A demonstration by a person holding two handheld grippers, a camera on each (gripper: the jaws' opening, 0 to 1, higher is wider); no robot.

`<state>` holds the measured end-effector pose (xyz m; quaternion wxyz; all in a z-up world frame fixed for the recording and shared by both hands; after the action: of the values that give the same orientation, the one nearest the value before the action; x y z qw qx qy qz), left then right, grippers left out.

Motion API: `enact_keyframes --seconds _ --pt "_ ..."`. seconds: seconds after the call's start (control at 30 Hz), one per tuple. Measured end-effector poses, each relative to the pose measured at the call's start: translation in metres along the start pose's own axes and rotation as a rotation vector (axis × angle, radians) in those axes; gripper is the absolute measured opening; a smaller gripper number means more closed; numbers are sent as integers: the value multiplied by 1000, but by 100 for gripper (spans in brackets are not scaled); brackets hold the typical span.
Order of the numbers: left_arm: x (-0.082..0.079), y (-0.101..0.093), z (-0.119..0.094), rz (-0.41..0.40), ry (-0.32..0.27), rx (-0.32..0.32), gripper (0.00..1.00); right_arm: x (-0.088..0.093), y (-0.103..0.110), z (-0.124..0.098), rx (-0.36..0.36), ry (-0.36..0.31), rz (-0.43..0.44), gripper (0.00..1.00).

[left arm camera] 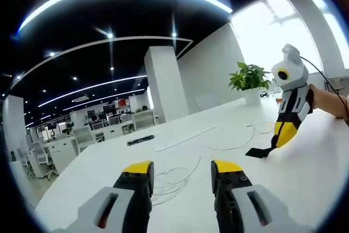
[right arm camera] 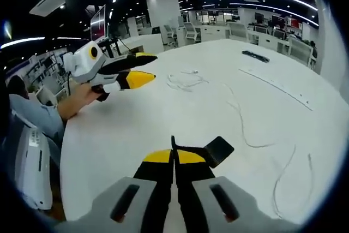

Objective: Peel open the Velcro strap on the desktop, arrange the wired earphones neatly onto it, and close the Velcro strap to secure them.

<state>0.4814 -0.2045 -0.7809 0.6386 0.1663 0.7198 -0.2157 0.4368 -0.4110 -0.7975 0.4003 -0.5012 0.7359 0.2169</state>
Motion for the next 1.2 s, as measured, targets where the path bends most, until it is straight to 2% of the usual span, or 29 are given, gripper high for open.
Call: enact_keyframes --seconds 0.33,0.53,0.57,0.6,0.63,0.67,0.73,0.8,0.97,1.07,1.2 --pt "1 0 0 5 7 1 45 1 0 1 -10 23 -24 3" --pt "0 -1 0 4 4 2 45 2 0 2 -46 16 14 2" --pt "0 0 0 4 4 2 45 1 3 2 -68 10 4 2" --pt "0 0 0 3 5 2 45 -8 18 1 -188 -51 34 2" --pt "0 0 0 3 5 3 45 -5 9 -1 -96 3 61 2" --pt "0 0 0 3 6 2 45 -5 13 0 -108 30 -2 2" --pt "1 0 0 4 6 2 45 -9 17 -2 -112 -2 -9 2" --pt "1 -1 0 4 7 3 45 -8 18 -3 -104 8 -32 3" --pt "1 0 1 7 9 0 45 -9 22 -2 -30 -8 -113 3" --pt "1 0 1 6 9 -2 45 -11 20 -3 -17 -19 -150 3" --pt "2 0 1 7 10 -2 45 -13 13 -4 -18 -31 -135 4"
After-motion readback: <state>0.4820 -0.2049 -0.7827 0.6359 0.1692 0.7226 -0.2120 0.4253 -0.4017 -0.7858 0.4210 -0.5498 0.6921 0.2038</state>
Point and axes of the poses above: the point that each gripper's makers call its tool centre point, and the gripper's own axes: z roughly forward along the fingers, y roughly to its left, x roughly out of its underside, the point moved 5 cm from there along -z, roughly backward along the fingers, and after that the axes turned 15 degrees about -z, right-handed, at the moved point
